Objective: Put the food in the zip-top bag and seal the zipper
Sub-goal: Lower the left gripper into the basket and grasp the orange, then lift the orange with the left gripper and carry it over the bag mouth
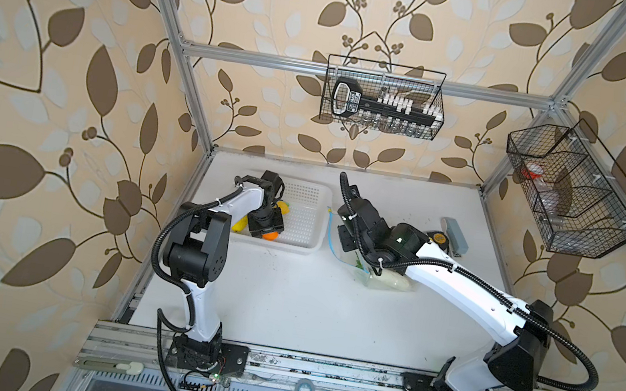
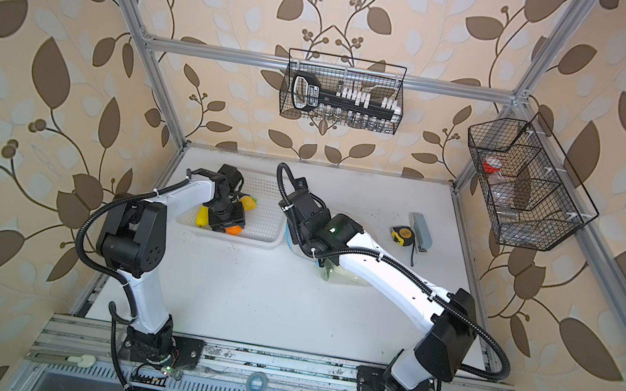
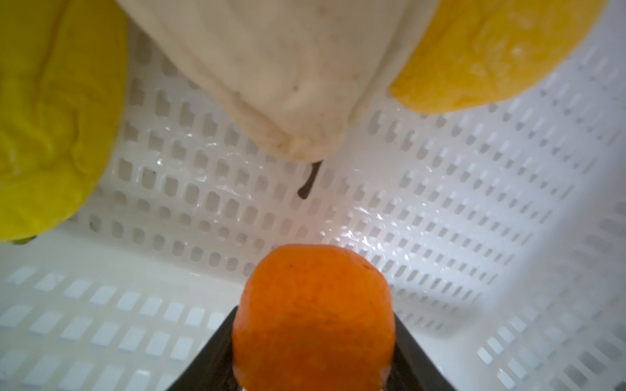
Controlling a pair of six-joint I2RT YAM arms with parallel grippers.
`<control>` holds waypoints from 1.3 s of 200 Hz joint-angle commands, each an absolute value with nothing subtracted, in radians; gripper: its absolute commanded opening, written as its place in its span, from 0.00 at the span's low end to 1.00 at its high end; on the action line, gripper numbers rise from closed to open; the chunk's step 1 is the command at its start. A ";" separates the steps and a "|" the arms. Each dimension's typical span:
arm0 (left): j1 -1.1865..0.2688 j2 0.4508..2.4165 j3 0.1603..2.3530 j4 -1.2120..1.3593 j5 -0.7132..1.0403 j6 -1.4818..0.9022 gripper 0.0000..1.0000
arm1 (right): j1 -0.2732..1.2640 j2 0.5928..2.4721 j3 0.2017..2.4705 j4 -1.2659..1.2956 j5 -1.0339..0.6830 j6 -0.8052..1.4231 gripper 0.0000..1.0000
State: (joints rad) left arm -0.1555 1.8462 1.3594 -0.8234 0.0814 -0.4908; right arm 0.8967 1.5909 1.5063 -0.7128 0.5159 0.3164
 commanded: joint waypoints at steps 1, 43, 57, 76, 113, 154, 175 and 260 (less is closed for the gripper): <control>-0.149 1.771 1.336 -0.807 0.119 -0.504 0.48 | 0.903 1.577 1.499 -0.709 0.517 0.304 0.00; -0.150 1.737 1.318 -0.783 0.167 -0.523 0.44 | 0.903 1.574 1.501 -0.703 0.520 0.308 0.00; -0.150 1.718 1.318 -0.775 0.183 -0.532 0.44 | 0.904 1.575 1.503 -0.695 0.520 0.309 0.00; -0.149 1.696 1.318 -0.765 0.205 -0.544 0.44 | 0.904 1.580 1.509 -0.691 0.523 0.314 0.00; -0.150 1.640 1.307 -0.750 0.248 -0.572 0.42 | 0.897 1.570 1.506 -0.673 0.527 0.332 0.00; -0.208 1.488 1.199 -0.630 0.284 -0.676 0.38 | 0.887 1.557 1.499 -0.657 0.512 0.358 0.00; -0.251 1.446 1.168 -0.592 0.286 -0.719 0.37 | 0.884 1.548 1.491 -0.646 0.507 0.369 0.00; -0.333 1.298 1.133 -0.499 0.293 -0.797 0.35 | 0.872 1.546 1.488 -0.644 0.488 0.406 0.00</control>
